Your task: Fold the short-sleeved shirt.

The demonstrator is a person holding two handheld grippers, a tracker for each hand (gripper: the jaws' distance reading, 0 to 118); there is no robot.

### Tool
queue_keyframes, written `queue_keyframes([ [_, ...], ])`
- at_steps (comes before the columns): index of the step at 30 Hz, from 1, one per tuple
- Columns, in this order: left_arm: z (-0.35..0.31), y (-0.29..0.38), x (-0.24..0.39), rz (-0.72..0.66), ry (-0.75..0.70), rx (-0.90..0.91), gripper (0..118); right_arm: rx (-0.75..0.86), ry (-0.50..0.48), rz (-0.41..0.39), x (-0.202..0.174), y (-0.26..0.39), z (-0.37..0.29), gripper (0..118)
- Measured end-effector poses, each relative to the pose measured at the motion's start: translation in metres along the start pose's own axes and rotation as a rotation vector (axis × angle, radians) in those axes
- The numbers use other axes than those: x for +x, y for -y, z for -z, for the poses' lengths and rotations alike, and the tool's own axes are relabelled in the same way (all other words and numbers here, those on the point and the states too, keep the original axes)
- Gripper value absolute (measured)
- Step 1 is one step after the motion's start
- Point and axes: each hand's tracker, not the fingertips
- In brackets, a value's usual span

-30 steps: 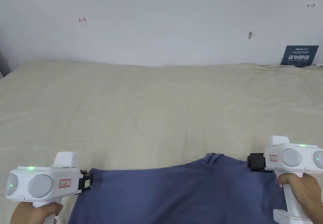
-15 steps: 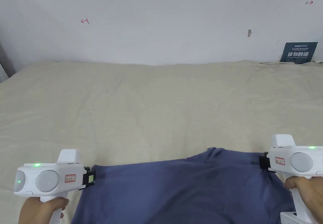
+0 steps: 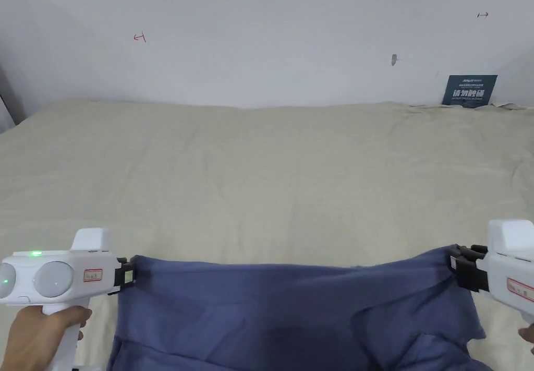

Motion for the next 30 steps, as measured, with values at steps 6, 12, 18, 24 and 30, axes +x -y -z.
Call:
queue_keyframes([
  [6,-0.032,0.036,0.002,0.023,0.005,-0.010,0,0.007,-0.016,0.020,-0.005,0.041,-0.048,2],
  [12,-0.042,0.081,-0.001,0.037,0.002,-0.058,0,-0.031,-0.009,0.060,-0.012,0.091,-0.071,2],
  [18,-0.033,0.135,0.000,0.033,-0.024,-0.164,0,-0.122,0.001,0.133,-0.012,0.145,-0.069,2],
  [24,-0.026,0.170,0.002,0.051,-0.046,-0.215,0,-0.227,0.029,0.189,-0.011,0.192,-0.053,2],
  [30,-0.020,0.183,0.008,0.097,-0.075,-0.246,0,-0.282,0.052,0.245,-0.011,0.220,-0.036,2],
])
